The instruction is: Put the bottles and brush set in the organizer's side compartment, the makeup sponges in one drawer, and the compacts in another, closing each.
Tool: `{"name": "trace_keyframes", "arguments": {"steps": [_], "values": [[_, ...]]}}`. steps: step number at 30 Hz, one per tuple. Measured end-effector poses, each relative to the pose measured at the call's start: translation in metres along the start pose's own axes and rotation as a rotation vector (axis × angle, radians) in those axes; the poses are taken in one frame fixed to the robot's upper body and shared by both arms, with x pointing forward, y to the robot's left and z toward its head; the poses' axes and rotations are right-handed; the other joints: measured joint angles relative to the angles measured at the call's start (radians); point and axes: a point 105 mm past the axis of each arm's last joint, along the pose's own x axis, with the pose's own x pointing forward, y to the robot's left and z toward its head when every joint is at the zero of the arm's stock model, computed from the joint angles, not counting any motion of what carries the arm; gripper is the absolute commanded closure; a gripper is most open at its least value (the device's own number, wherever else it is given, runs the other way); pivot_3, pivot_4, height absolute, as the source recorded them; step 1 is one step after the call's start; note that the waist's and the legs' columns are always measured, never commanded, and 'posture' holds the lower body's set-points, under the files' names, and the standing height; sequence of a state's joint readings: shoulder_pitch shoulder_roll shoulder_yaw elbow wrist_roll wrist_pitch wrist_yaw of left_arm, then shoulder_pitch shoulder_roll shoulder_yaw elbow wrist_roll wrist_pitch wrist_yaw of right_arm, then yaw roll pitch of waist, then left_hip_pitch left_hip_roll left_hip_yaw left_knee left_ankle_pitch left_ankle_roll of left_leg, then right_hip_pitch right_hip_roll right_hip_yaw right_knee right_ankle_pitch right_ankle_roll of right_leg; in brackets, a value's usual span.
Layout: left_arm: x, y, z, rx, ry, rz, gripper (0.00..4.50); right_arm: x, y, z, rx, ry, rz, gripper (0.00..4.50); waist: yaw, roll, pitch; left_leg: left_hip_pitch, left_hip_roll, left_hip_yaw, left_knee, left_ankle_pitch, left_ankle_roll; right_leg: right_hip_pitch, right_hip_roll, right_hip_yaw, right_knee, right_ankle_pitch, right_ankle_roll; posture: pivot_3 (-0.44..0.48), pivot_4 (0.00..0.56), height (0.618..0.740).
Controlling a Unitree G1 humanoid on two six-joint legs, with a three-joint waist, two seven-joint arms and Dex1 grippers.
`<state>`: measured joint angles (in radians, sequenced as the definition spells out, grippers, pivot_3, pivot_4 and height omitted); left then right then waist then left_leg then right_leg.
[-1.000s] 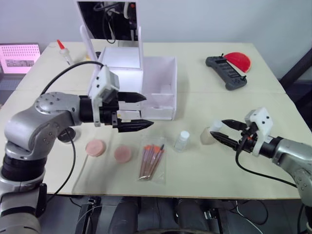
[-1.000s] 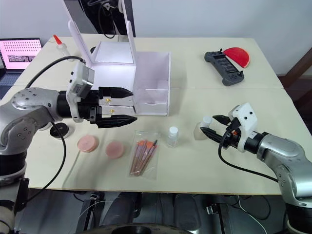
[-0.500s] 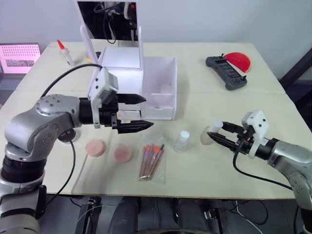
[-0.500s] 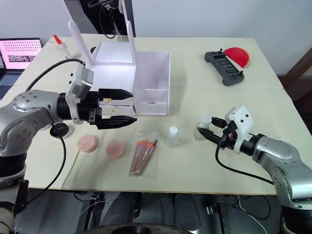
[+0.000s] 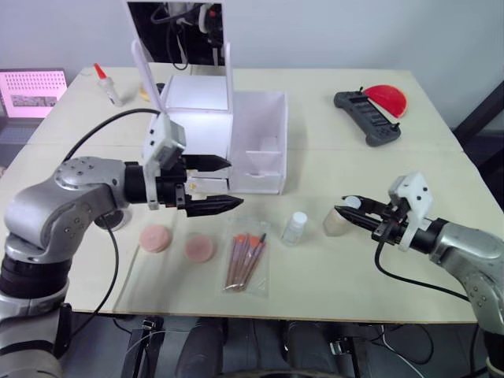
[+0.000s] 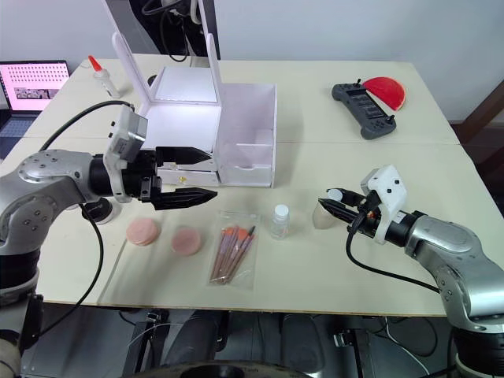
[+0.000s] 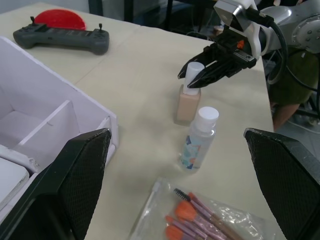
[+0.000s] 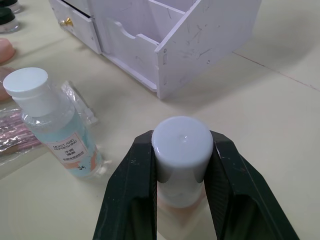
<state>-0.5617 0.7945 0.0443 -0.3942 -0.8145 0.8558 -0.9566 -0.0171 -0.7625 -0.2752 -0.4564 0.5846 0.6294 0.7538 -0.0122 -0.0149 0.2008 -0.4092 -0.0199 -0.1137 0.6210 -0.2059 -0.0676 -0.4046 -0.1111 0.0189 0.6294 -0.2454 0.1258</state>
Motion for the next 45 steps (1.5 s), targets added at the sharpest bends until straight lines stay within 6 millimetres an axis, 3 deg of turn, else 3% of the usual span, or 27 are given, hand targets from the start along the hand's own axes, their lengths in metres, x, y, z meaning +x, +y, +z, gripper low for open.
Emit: {"name": "trace_keyframes", "arguments": {"steps": [5, 13, 15, 18, 23, 29, 34, 45], "values": [[-0.004, 0.003, 0.0, 0.014, 0.008, 0.023, 0.0, 0.0, -0.001, 0.007, 0.017, 0.001, 0.031, 3.75, -0.003, 0.0, 0.0, 0.0, 0.0, 0.0, 0.0, 0.0, 0.0, 0.0, 0.0, 0.0, 0.0, 0.0, 0.0, 0.0, 0.15, 0.74], [-0.032, 0.015, -0.013, -0.028, 0.024, 0.168, 0.0, 0.014, 0.008, 0.096, -0.1, -0.132, 0.239, 3.75, -0.011, 0.002, 0.001, 0.0, 0.001, 0.001, -0.003, 0.0, 0.0, -0.003, 0.0, 0.0, 0.0, 0.001, -0.001, 0.0, 0.15, 0.74], [-0.042, 0.016, -0.019, -0.037, 0.025, 0.226, 0.0, 0.026, 0.017, 0.12, -0.158, -0.17, 0.306, 3.75, -0.011, 0.001, 0.001, 0.0, 0.001, 0.001, -0.005, 0.0, 0.0, -0.004, 0.0, 0.0, -0.001, 0.0, -0.001, 0.0, 0.15, 0.74], [-0.049, 0.012, -0.023, -0.038, 0.028, 0.284, 0.0, 0.048, 0.023, 0.137, -0.173, -0.21, 0.356, 3.75, -0.007, 0.0, 0.001, 0.0, 0.001, 0.0, -0.007, 0.0, 0.0, -0.004, 0.0, 0.0, -0.002, 0.0, -0.001, 0.0, 0.15, 0.74], [-0.06, 0.002, -0.025, -0.028, 0.027, 0.378, 0.0, 0.088, 0.027, 0.138, -0.143, -0.205, 0.383, 3.75, -0.005, 0.0, 0.001, -0.003, 0.0, 0.0, -0.008, 0.0, 0.0, -0.004, 0.0, 0.0, -0.006, 0.0, 0.0, 0.0, 0.15, 0.74], [-0.073, -0.013, -0.026, -0.022, 0.037, 0.475, 0.0, 0.129, 0.018, 0.12, -0.101, -0.157, 0.316, 3.75, -0.005, 0.0, 0.002, -0.002, 0.0, 0.0, -0.008, 0.0, 0.0, -0.006, 0.0, 0.0, -0.002, 0.0, 0.0, 0.0, 0.15, 0.74], [-0.076, -0.016, -0.023, -0.013, 0.025, 0.508, 0.0, 0.139, 0.013, 0.122, -0.104, -0.162, 0.276, 3.75, -0.006, 0.0, 0.001, -0.001, 0.0, 0.0, -0.007, 0.0, 0.0, -0.005, 0.0, 0.0, -0.001, 0.001, -0.001, 0.0, 0.15, 0.74], [-0.075, -0.017, -0.024, -0.016, 0.039, 0.512, 0.0, 0.148, 0.004, 0.095, -0.06, -0.055, 0.175, 3.75, -0.008, 0.0, 0.002, -0.001, 0.001, 0.0, -0.008, 0.0, 0.0, -0.006, 0.001, 0.0, -0.001, 0.0, -0.001, 0.0, 0.15, 0.74]]}}
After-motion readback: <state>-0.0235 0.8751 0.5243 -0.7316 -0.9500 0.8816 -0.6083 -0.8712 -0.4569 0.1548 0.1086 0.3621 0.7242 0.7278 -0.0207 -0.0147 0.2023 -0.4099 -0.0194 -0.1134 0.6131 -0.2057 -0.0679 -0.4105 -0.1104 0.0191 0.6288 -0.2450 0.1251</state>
